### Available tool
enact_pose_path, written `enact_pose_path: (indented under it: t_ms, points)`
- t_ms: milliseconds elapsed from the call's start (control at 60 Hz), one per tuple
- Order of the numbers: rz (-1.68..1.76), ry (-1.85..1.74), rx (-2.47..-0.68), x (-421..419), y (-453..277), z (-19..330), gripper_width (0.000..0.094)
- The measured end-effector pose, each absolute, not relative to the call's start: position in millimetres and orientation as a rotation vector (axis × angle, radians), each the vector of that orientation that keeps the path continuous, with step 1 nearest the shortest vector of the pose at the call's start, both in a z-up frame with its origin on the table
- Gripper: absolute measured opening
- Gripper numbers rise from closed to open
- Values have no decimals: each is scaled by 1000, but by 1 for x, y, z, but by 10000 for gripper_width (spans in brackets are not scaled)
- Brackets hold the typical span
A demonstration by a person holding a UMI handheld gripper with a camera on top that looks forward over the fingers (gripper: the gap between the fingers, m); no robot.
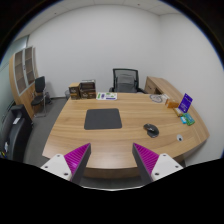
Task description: Arrange mouse
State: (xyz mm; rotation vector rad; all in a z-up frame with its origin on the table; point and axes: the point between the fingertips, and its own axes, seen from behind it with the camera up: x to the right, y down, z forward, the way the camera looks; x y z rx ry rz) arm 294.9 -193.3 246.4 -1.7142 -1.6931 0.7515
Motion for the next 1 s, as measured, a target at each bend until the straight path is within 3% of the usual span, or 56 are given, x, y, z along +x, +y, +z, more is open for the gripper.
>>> enact_pose_path:
  t_ms: [567, 1000]
  points:
    - [770, -1671, -1668, 288, -151, 251, 860]
    - [646, -1598, -1717, 274, -20, 206, 861]
